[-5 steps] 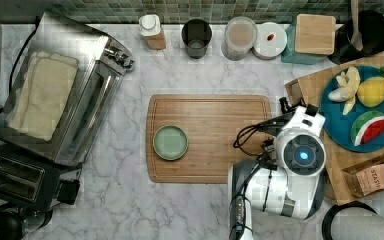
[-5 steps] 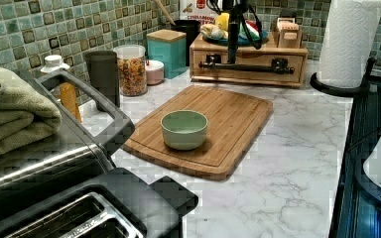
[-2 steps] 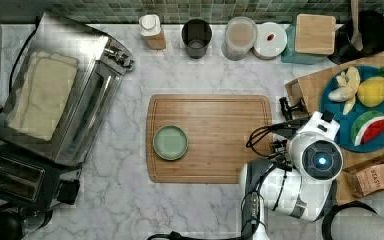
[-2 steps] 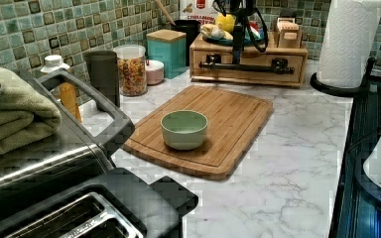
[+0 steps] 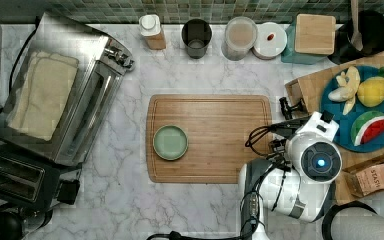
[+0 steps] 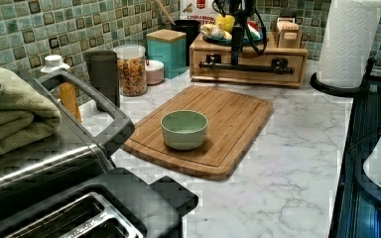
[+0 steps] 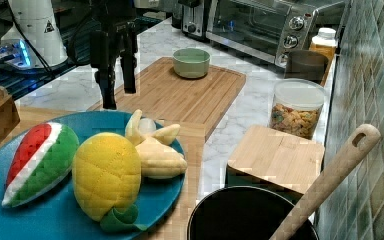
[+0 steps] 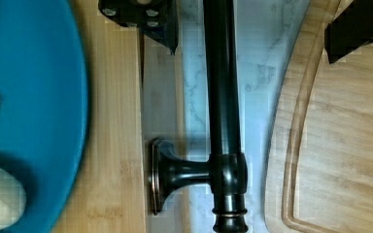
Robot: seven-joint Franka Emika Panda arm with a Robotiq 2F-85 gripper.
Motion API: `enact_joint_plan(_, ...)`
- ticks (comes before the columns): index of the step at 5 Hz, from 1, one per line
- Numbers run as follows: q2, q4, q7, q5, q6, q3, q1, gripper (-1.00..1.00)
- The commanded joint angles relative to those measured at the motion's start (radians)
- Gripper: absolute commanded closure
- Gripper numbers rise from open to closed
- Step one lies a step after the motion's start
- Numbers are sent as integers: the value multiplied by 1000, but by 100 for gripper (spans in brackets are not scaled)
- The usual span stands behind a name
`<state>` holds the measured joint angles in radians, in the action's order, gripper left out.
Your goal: Open the drawer.
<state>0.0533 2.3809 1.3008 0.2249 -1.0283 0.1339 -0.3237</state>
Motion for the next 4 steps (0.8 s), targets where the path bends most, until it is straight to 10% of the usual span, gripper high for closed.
enact_joint_plan(1, 109, -11, 191, -136, -116, 13, -49, -100)
enact_joint_plan(4, 109, 56, 93, -114, -185, 41, -20, -100)
